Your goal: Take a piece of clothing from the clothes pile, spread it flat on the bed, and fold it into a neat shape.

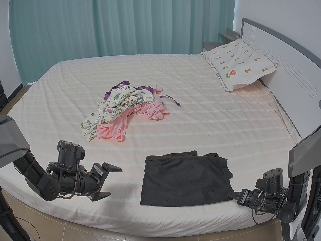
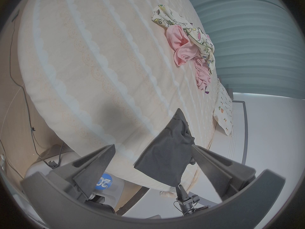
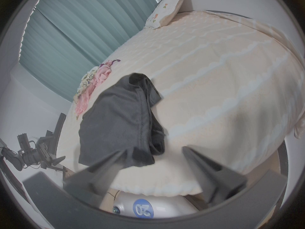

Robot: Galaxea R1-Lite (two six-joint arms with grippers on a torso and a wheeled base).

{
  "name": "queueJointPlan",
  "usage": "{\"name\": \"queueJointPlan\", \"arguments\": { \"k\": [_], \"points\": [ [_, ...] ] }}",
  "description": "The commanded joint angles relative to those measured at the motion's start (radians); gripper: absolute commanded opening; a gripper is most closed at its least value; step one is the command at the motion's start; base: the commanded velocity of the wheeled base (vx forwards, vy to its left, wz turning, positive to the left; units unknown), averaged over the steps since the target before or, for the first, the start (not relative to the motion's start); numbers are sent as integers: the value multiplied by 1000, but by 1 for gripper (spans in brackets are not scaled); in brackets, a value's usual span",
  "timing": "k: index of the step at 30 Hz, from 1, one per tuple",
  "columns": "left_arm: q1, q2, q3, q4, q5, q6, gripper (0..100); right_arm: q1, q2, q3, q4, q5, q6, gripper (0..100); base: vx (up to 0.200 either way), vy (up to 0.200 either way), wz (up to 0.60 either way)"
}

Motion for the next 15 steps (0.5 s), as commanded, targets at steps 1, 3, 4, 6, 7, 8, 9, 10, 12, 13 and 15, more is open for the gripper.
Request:
{"name": "queueJointPlan", "arguments": {
  "k": [1, 3, 4, 6, 7, 8, 9, 10, 12, 13, 15],
  "points": [
    [1, 1, -1, 0, 0, -2, 100, -5, 3, 17, -32, 0, 4, 100, 0, 0, 0],
    [3, 0, -1, 0, 0, -3, 100, 1, -5, 14, -57, -1, 4, 100, 0, 0, 0],
    [3, 1, -2, 0, 0, -2, 100, -1, -11, 10, -75, -3, 4, 100, 0, 0, 0],
    [1, 1, -1, 0, 0, 0, 100, -13, -37, -7, -98, -11, -2, 100, 0, 0, 0],
    [1, 1, 1, 0, 0, 0, 100, -24, -52, -27, -95, -11, -4, 100, 0, 0, 0],
    [-1, 1, 2, 0, 0, -2, 100, -35, -60, -56, -92, -9, -4, 100, 0, 0, 0],
    [-1, 1, 2, 0, 0, -2, 100, -41, -57, -90, -92, -9, -4, 100, 0, 0, 0],
    [-1, 0, 4, 0, 0, -2, 100, -44, -51, -119, -92, -9, -4, 100, 0, 0, 0],
    [-2, 0, 4, 0, 0, -2, 100, -44, -31, -178, -84, -8, -4, 100, 0, 0, 0],
    [-2, 0, 4, 0, 0, -2, 100, -44, -31, -178, -84, -8, -4, 100, 0, 0, 0],
    [-4, 1, 6, 0, 0, 0, 100, -39, -6, -296, -40, -4, -4, 100, 0, 0, 0]
  ]
}}
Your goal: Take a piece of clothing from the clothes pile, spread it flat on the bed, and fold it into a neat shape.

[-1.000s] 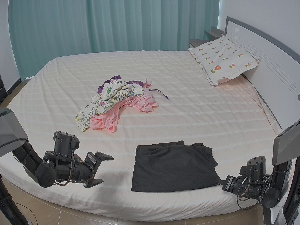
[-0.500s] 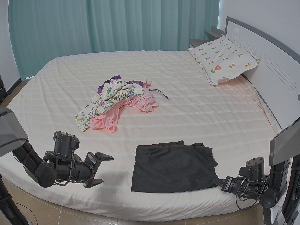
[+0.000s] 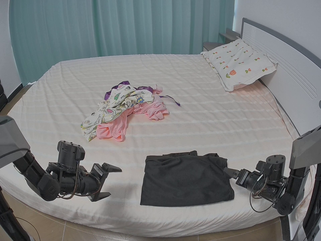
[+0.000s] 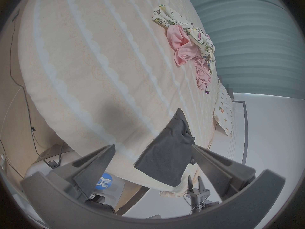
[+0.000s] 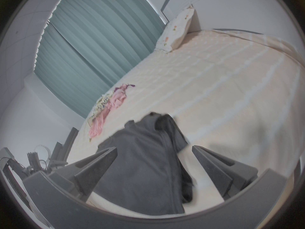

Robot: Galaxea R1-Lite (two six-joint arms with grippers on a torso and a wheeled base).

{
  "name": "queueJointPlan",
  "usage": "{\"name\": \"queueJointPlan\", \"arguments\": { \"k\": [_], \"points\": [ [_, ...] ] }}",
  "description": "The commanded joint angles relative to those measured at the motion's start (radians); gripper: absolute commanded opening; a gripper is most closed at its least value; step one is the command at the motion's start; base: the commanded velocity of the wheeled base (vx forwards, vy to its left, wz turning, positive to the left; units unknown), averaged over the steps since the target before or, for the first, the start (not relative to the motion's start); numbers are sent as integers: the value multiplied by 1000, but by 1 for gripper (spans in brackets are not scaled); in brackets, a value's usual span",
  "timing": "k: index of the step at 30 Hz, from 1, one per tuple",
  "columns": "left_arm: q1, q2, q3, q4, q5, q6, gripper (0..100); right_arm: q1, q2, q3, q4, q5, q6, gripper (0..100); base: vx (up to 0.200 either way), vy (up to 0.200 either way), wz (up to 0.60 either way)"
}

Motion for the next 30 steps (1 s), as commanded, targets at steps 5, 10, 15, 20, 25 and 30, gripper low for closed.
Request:
{"name": "queueJointPlan", "arguments": {
  "k": [5, 10, 15, 20, 25, 30],
  "points": [
    [-4, 1, 5, -2, 0, 1, 100, -13, 96, -332, 156, 30, 25, 100, 0, 0, 0],
    [-4, 1, 3, -2, 0, 2, 100, -11, 172, -385, 153, 42, 85, 100, 0, 0, 0],
    [-10, 1, 3, -2, 0, 1, 100, -19, 183, -404, 155, 46, 91, 100, 0, 0, 0],
    [-11, 1, 5, 0, 0, 1, 100, -22, 188, -427, 156, 45, 91, 100, 0, 0, 0],
    [-11, 1, 5, -2, 0, 1, 100, -49, 192, -450, 165, 46, 91, 0, 0, 0, 0],
    [-11, 1, 5, -2, 0, 1, 100, -92, 234, -499, 167, 46, 94, 0, 0, 0, 0]
  ]
}}
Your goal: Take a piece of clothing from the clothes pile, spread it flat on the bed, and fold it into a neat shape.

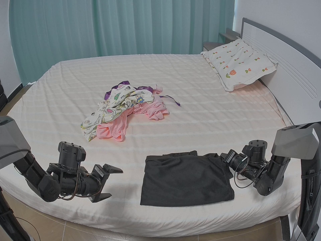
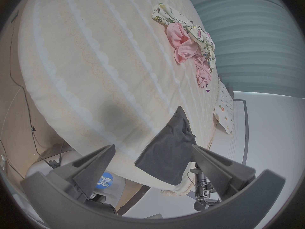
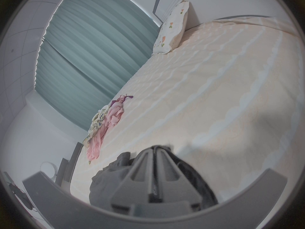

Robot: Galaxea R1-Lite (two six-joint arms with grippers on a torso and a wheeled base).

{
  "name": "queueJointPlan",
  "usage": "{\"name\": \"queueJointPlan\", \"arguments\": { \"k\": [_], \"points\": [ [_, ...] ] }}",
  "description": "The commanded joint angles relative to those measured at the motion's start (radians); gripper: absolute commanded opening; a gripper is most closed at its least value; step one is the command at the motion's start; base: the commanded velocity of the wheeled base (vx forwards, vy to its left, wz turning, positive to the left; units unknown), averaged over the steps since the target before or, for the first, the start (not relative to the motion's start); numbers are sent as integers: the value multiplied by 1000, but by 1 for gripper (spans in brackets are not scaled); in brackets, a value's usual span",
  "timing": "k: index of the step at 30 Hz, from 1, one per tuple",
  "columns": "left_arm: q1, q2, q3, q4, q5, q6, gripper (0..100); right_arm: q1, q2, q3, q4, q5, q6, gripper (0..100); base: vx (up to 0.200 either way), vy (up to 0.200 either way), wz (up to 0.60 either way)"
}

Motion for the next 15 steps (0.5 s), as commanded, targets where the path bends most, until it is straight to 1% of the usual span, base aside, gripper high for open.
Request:
{"name": "queueJointPlan", "arguments": {
  "k": [1, 8, 15],
  "points": [
    [0, 1, 0, -1, 0, -1, 100, -29, 32, -28, 0, 0, 2, 0, 0, 0, 0],
    [-2, 1, 0, -1, 0, 1, 100, -59, 52, -76, -3, -6, 20, 0, 0, 0, 0],
    [-2, 1, 0, -1, 2, 1, 100, -71, 58, -81, -8, -6, 22, 0, 0, 0, 0]
  ]
}}
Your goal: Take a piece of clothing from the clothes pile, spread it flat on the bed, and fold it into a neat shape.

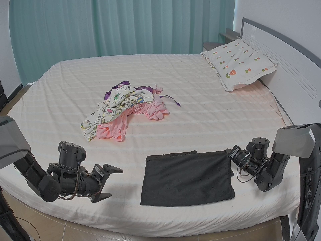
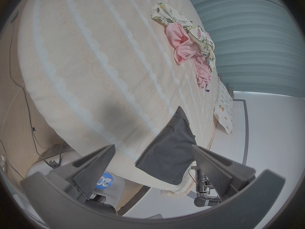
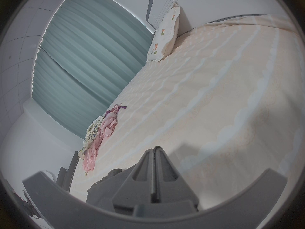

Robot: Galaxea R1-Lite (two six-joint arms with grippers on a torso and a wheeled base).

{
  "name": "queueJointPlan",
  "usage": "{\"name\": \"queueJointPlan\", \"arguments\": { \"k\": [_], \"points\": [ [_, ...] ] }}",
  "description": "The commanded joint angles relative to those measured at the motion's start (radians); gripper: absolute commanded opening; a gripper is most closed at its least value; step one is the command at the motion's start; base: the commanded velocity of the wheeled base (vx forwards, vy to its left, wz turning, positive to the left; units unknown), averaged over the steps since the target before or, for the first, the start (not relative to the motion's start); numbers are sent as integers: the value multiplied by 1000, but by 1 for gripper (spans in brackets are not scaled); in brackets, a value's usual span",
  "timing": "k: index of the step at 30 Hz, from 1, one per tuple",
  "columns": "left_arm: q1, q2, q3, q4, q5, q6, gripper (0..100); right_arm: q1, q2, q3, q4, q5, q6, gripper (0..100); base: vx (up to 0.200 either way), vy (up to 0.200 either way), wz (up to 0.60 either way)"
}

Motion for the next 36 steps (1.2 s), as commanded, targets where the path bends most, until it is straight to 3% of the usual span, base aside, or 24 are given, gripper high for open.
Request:
{"name": "queueJointPlan", "arguments": {
  "k": [1, 20, 21, 29, 36],
  "points": [
    [0, 1, 0, -1, 4, 0, 100, -9, 8, -8, -1, 0, 0, 0, 0, 0, 0],
    [-2, 3, 0, -1, 11, 0, 100, -27, 30, -28, 10, -6, -2, 0, 0, 0, 0],
    [-2, 3, 0, -1, 11, 0, 100, -27, 30, -28, 10, -6, -2, 100, 0, 0, 0],
    [-2, 3, 1, -1, 11, 3, 100, -30, -30, 51, -3, -4, -2, 100, 0, 0, 0],
    [-5, 3, 4, -1, 11, 4, 100, -24, -81, 182, -49, 36, -13, 100, 0, 0, 0]
  ]
}}
